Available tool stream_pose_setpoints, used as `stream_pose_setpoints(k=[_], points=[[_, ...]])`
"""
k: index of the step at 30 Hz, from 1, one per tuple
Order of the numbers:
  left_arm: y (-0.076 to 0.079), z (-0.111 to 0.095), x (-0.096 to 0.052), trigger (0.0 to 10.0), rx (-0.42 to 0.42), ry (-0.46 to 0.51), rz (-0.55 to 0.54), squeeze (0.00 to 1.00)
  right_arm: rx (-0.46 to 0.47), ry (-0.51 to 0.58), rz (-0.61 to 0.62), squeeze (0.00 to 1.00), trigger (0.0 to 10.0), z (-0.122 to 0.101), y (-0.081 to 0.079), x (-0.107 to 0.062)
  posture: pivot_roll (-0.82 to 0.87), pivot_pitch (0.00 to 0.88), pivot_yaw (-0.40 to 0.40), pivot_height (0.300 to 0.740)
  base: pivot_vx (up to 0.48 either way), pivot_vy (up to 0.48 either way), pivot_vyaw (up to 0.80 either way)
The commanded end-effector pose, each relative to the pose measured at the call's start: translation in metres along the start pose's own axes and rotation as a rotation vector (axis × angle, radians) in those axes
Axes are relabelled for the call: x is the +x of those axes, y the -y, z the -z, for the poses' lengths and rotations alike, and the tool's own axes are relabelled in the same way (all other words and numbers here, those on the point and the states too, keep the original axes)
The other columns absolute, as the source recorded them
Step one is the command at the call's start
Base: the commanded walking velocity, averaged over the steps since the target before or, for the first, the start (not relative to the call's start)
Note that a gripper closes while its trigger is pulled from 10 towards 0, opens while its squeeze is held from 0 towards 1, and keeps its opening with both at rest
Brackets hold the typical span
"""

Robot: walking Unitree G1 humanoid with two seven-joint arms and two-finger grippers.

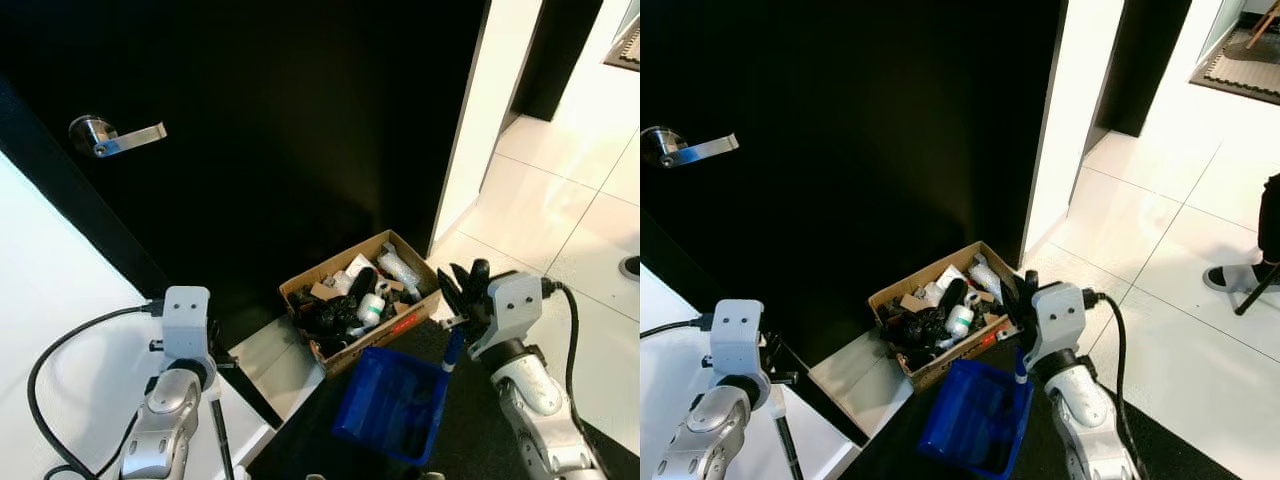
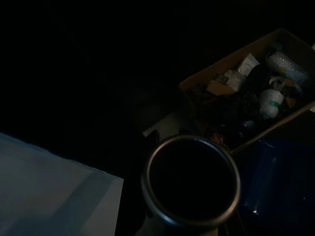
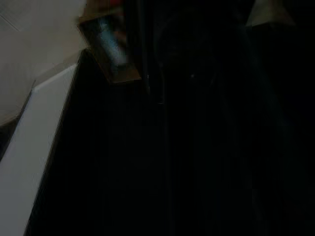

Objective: Sweep floor

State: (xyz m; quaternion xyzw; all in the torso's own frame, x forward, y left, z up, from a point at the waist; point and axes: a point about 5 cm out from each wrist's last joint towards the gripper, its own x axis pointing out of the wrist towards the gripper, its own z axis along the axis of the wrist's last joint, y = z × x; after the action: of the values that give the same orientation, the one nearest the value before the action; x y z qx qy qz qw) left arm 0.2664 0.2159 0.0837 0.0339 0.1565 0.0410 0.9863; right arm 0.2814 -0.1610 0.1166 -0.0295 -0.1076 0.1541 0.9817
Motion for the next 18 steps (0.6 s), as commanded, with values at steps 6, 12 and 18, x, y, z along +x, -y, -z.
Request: stream_pose_setpoints(k=[6, 12, 18], points=[[-0.003, 0.003, -0.001, 10.0, 0.006, -0.007, -0.021, 0.00, 0.145, -0.143, -0.024, 0.00, 10.0, 0.027, -0.010, -0.011, 0.03, 0.178, 0.112, 0.740, 0.000, 0.000, 0.00], [-0.003, 0.005, -0.002, 10.0, 0.008, -0.011, -0.025, 0.00, 0.051, -0.175, -0.012, 0.00, 10.0, 0.033, -0.004, -0.005, 0.04, 0.179, 0.111, 0.740, 0.000, 0.000, 0.00], [-0.003, 0.004, -0.002, 10.0, 0.007, -0.008, -0.027, 0.00, 0.012, -0.117, -0.001, 0.00, 10.0, 0.020, 0.000, 0.005, 0.04, 0.175, 0.104, 0.740, 0.000, 0.000, 0.00]])
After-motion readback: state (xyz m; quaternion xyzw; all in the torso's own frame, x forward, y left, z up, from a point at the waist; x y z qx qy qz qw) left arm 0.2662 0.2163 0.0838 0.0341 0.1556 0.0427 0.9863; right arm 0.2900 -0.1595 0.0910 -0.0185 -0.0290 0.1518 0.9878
